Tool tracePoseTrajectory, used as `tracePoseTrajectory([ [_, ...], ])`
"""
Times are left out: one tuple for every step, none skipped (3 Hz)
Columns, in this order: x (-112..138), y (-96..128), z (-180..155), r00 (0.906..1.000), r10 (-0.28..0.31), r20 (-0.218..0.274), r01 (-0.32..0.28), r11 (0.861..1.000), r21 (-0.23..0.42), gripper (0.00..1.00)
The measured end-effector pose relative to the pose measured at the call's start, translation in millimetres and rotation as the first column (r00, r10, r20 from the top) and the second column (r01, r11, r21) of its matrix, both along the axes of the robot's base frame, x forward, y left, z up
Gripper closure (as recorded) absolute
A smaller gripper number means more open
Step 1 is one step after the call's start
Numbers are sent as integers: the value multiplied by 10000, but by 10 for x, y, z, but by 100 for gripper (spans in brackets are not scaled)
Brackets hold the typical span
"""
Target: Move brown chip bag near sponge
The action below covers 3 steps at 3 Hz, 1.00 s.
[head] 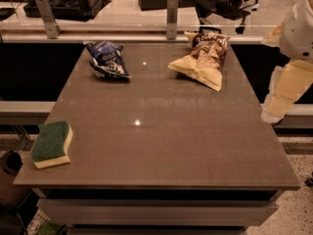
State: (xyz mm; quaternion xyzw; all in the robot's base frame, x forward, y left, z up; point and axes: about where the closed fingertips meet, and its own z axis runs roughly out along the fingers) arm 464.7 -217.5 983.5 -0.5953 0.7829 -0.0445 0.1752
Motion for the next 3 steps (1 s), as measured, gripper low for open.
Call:
tracePoseTrajectory([
  [370,-49,-37,9995,-319,-9,319,9994,-156,0],
  [794,-133,-105,9960,-853,274,851,9963,89,0],
  [1271,-203,-235,9882,-1420,571,1368,9868,864,0],
])
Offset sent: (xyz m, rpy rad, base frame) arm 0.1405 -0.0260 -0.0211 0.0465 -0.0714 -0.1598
